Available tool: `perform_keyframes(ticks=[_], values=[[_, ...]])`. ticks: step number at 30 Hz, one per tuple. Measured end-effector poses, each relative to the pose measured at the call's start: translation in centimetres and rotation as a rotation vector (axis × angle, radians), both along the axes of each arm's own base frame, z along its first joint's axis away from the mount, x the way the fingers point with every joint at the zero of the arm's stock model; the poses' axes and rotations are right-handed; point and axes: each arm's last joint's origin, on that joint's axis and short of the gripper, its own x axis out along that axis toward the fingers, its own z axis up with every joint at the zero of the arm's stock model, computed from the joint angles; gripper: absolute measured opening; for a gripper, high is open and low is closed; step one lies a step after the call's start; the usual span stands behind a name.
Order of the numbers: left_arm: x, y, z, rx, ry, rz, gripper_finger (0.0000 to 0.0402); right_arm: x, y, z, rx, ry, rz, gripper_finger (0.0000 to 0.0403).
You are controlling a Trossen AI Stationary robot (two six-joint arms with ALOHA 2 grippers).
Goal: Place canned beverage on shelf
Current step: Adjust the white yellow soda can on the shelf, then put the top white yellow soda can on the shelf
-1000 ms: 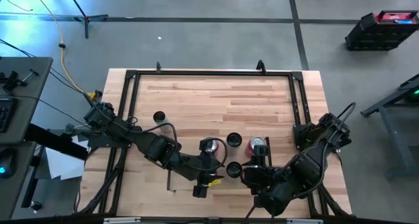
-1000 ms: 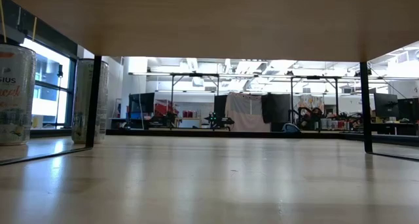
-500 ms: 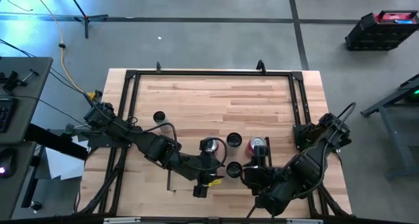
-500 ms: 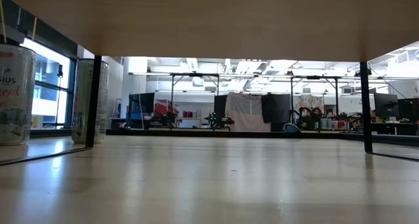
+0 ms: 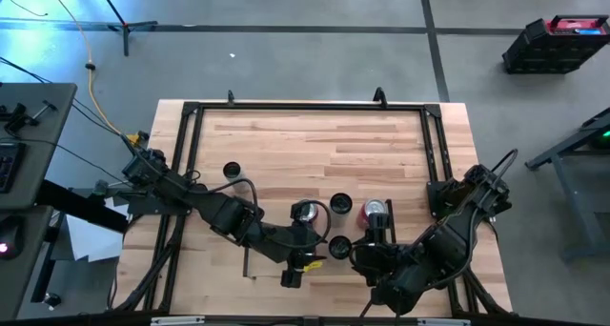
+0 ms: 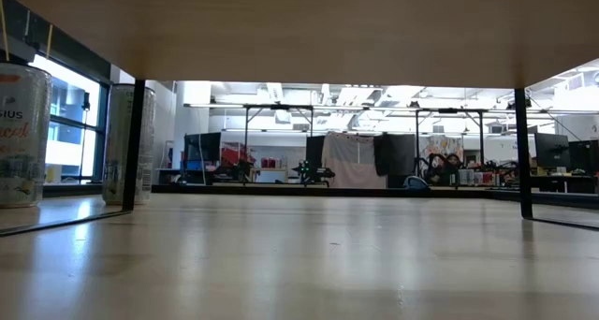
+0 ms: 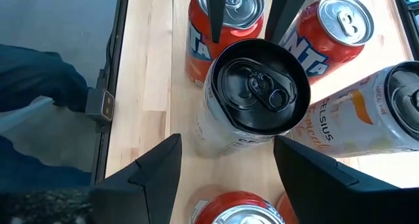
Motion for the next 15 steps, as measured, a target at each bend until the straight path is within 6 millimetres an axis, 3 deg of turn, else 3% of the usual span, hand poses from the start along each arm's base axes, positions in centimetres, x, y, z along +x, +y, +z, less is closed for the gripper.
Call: perform_keyframes(ticks=[8, 15], values=[[-0.4, 0.0, 0.3, 0.014, 0.027, -0.005, 0.0151, -0.4, -0.2, 0.0, -0.018, 0.023, 0.000, 0.0228], [-3.5, 0.0, 4.0, -0.006, -0.008, -0.046, 0.0151, -2.3, -1.5, 2.3, 0.066, -0.016, 0.000, 0.0228]])
